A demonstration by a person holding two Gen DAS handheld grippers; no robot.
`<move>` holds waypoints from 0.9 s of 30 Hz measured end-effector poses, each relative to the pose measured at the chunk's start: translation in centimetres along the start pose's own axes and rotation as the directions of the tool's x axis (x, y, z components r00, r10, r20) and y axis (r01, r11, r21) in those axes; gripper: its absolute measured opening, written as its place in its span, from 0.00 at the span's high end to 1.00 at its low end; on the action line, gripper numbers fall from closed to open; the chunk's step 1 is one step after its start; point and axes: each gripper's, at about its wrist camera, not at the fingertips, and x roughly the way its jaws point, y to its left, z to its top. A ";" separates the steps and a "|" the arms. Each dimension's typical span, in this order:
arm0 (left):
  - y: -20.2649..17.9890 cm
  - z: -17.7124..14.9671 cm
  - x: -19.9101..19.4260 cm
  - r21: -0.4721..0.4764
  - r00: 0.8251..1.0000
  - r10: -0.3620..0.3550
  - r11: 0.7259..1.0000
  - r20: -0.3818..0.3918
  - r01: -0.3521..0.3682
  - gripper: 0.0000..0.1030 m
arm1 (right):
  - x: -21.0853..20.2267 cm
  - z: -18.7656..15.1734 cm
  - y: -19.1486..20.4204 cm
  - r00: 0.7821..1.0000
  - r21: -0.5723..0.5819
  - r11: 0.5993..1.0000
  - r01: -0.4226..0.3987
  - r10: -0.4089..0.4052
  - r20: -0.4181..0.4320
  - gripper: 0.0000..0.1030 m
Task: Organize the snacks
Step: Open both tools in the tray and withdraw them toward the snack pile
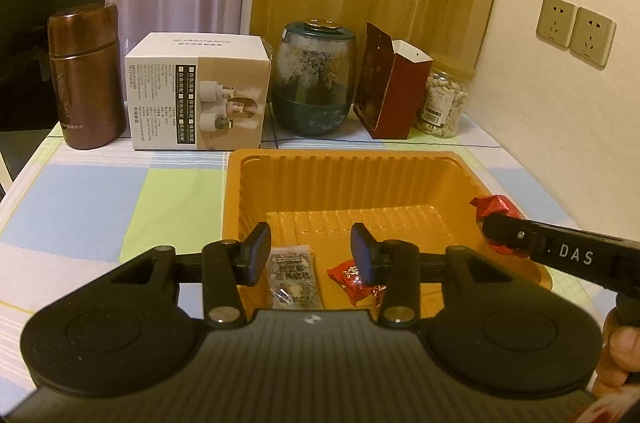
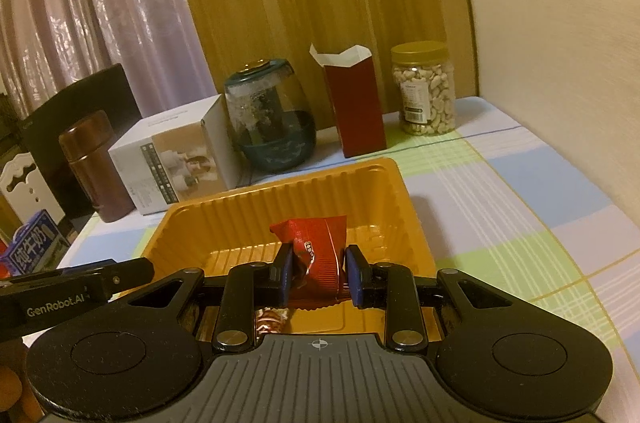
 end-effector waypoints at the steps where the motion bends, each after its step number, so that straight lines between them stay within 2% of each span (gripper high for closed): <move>1: 0.0 0.0 0.0 0.000 1.000 0.000 1.000 0.000 0.000 0.61 | 0.0 0.0 0.0 1.000 0.002 1.000 -0.003 0.003 0.003 0.72; 4: 0.0 0.0 0.0 0.001 1.000 0.001 1.000 -0.001 -0.001 0.61 | 0.1 0.0 -0.2 0.999 0.024 0.999 -0.037 0.036 0.024 0.71; 5: 0.0 0.0 0.0 0.003 1.000 0.001 1.000 -0.001 -0.001 0.61 | 0.1 0.0 -0.4 0.999 0.039 0.998 -0.047 0.046 0.025 0.64; 6: 0.0 -0.1 0.0 0.004 1.000 0.003 1.000 -0.002 -0.003 0.60 | 0.0 0.1 -0.5 0.998 0.054 0.997 -0.051 0.050 0.032 0.50; 8: 0.0 -0.1 0.0 0.003 1.000 0.005 1.000 -0.004 -0.005 0.60 | -0.3 0.2 -0.8 0.998 0.075 0.996 -0.043 0.039 0.054 0.40; 20: -0.3 -0.1 -1.5 0.000 1.000 0.004 1.000 0.017 -0.004 0.59 | -2.6 0.5 -1.4 0.993 0.080 0.997 -0.010 0.001 0.115 0.40; 27: -1.0 -0.9 -4.1 -0.001 1.000 -0.002 1.000 0.025 0.002 0.59 | -5.1 0.3 -1.2 0.989 0.068 0.998 0.001 -0.011 0.149 0.40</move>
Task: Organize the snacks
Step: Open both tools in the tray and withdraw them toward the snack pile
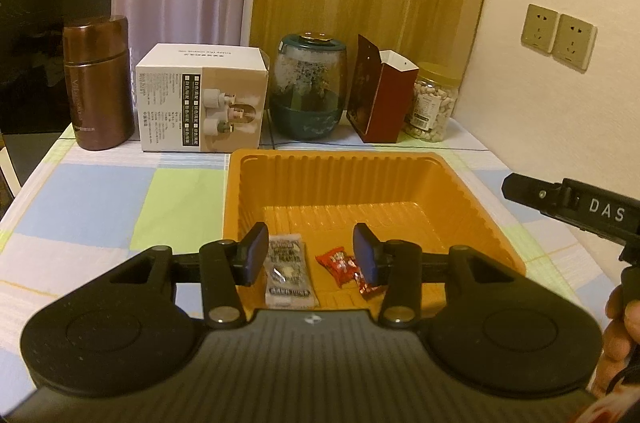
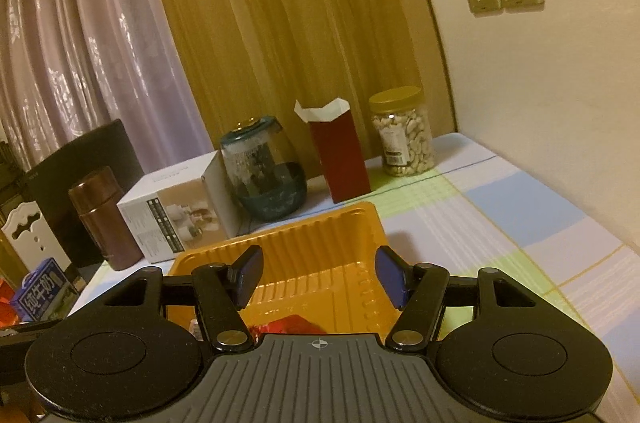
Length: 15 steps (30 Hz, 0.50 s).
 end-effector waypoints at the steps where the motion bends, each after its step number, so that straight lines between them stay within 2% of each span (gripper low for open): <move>1: -0.1 -0.2 -0.4 -0.003 1.000 -0.001 1.000 -0.001 0.001 0.59 | -0.4 -0.1 0.0 1.000 0.001 1.000 0.000 0.000 -0.001 0.40; 15: -1.6 -4.2 -8.0 -0.037 1.000 -0.011 0.999 -0.015 0.010 0.58 | -9.0 -2.9 0.6 1.000 -0.027 0.999 0.017 -0.018 -0.008 0.40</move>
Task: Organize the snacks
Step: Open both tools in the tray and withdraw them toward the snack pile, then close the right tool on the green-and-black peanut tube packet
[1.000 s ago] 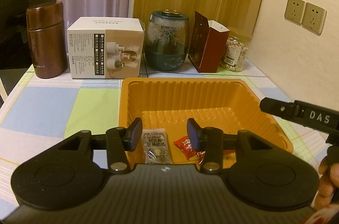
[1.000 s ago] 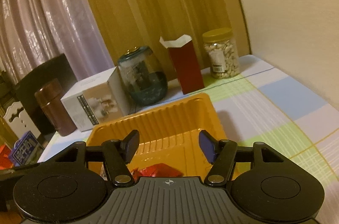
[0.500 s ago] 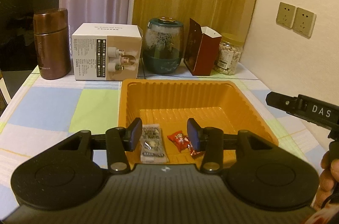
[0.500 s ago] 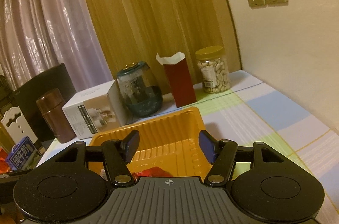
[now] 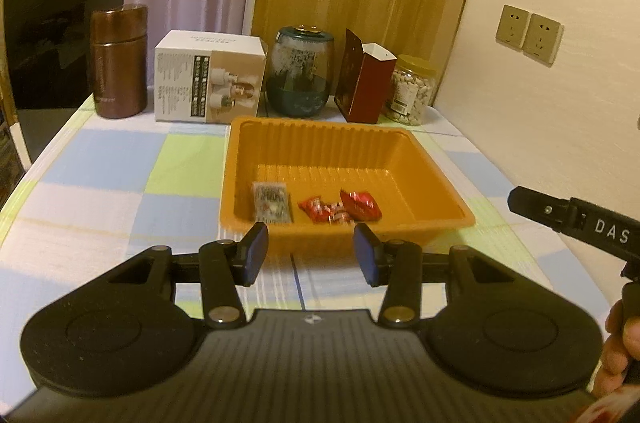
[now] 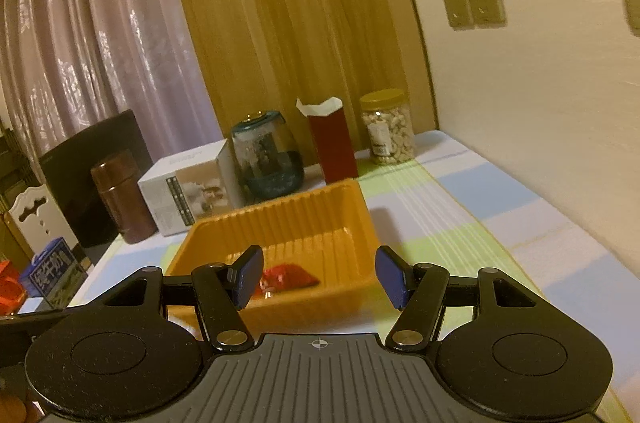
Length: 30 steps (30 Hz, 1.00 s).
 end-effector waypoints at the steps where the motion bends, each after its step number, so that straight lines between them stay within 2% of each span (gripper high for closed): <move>1: -0.1 -0.4 -0.6 -0.002 1.000 0.002 1.000 -0.001 -0.002 0.58 | -0.6 -0.2 -0.1 1.000 0.004 1.000 0.001 -0.001 0.000 0.40; 14: -0.2 -6.6 -7.7 -0.048 0.998 0.041 0.998 -0.050 -0.044 0.58 | -7.9 -4.8 -0.6 0.999 0.002 1.000 0.022 -0.022 -0.043 0.40; 18: -0.2 -8.2 -9.1 -0.037 0.996 0.061 0.997 -0.072 -0.064 0.57 | -9.7 -6.4 0.0 0.998 -0.038 0.999 0.008 -0.010 -0.058 0.40; 25: 0.6 -9.4 -10.2 -0.024 0.992 0.095 0.995 -0.086 -0.097 0.57 | -10.6 -9.4 0.3 0.992 -0.071 0.997 -0.017 0.008 -0.125 0.40; 30: 1.3 -9.6 -10.0 -0.030 0.990 0.108 0.993 -0.093 -0.111 0.57 | -10.3 -9.9 0.9 0.988 -0.104 0.993 -0.055 0.039 -0.152 0.40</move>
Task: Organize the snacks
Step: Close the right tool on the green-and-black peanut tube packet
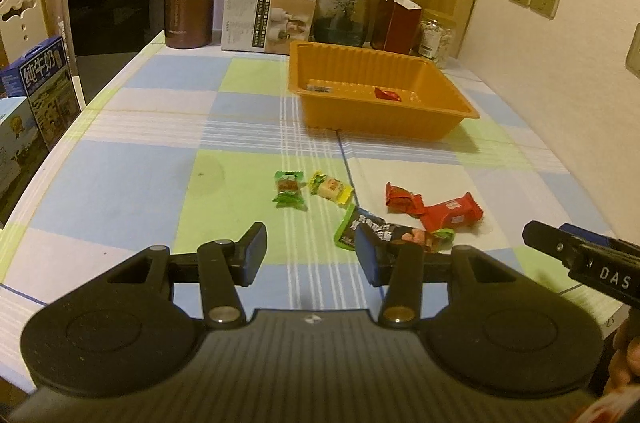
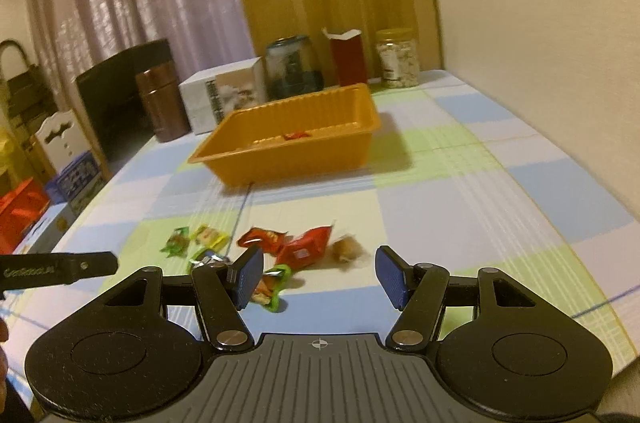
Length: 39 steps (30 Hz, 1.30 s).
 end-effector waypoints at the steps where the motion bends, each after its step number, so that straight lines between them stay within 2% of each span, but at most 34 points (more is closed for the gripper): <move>1: 0.1 0.0 0.1 -0.001 1.000 0.002 1.000 0.001 -0.002 0.57 | 0.1 0.0 0.2 1.000 -0.014 1.000 -0.011 0.011 -0.003 0.40; 11: 0.7 0.4 1.6 0.040 1.000 -0.001 0.999 -0.016 0.002 0.55 | 2.9 -0.7 2.9 0.988 -0.213 0.967 -0.140 0.122 -0.096 0.40; 23: 1.8 0.1 3.9 0.057 0.999 0.005 0.998 -0.052 -0.002 0.53 | 8.5 -0.4 5.3 0.957 -0.419 0.866 -0.273 0.200 -0.209 0.40; 26: 2.1 -0.1 4.4 0.052 0.998 0.003 0.999 -0.061 0.000 0.53 | 9.9 -0.6 6.0 0.949 -0.456 0.840 -0.296 0.205 -0.238 0.44; 34: 2.6 -0.2 5.4 0.038 0.997 -0.004 0.999 -0.073 0.007 0.53 | 12.8 -0.9 6.8 0.944 -0.494 0.816 -0.300 0.177 -0.280 0.56; 39: 2.9 -0.3 5.8 0.027 0.997 -0.010 1.000 -0.082 0.012 0.53 | 12.9 -1.1 6.6 0.943 -0.458 0.842 -0.286 0.160 -0.293 0.64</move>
